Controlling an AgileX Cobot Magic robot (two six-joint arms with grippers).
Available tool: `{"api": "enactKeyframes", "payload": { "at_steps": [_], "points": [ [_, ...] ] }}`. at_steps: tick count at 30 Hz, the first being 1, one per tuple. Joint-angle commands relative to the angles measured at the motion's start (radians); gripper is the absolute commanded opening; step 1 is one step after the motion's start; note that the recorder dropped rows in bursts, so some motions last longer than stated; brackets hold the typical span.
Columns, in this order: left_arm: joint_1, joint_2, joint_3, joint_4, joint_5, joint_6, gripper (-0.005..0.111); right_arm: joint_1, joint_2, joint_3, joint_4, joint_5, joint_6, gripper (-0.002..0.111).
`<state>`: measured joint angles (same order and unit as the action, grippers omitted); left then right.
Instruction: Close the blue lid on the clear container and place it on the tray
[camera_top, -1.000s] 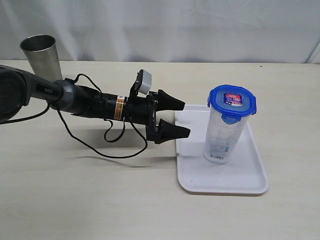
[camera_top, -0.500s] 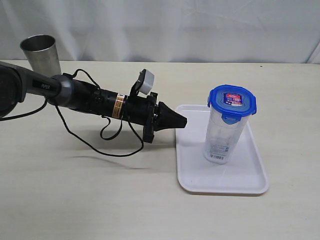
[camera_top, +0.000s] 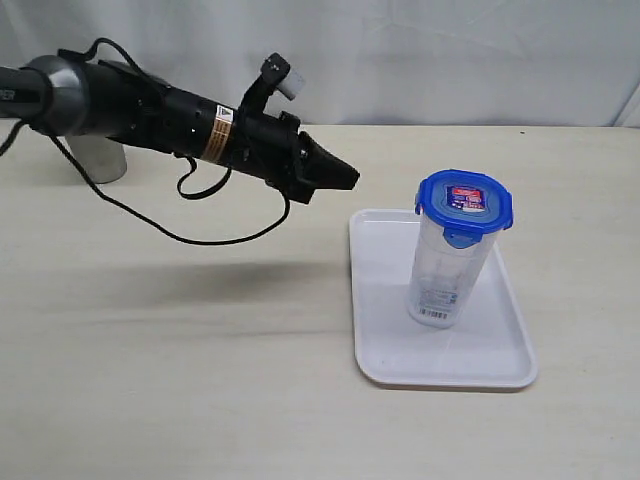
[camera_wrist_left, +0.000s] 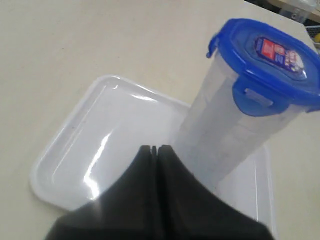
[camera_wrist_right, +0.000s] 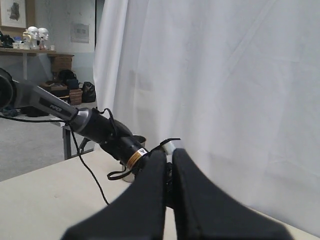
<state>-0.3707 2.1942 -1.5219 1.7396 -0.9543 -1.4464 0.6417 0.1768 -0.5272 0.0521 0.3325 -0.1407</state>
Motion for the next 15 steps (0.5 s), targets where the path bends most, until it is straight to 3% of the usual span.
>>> {"api": "enactKeyframes", "payload": {
  "at_steps": [1, 8, 15],
  "points": [
    [0.003, -0.095, 0.078, 0.005, 0.185, -0.085, 0.000, 0.000, -0.004, 0.004, -0.009, 0.008, -0.002, 0.004],
    [-0.026, -0.344, 0.364, 0.005, 0.827, -0.090, 0.000, 0.000, -0.004, 0.004, -0.009, 0.008, -0.002, 0.004],
    [-0.026, -0.493, 0.457, 0.005, 0.900, -0.087, 0.000, 0.000, -0.004, 0.004, -0.009, 0.008, -0.002, 0.004]
  ]
}}
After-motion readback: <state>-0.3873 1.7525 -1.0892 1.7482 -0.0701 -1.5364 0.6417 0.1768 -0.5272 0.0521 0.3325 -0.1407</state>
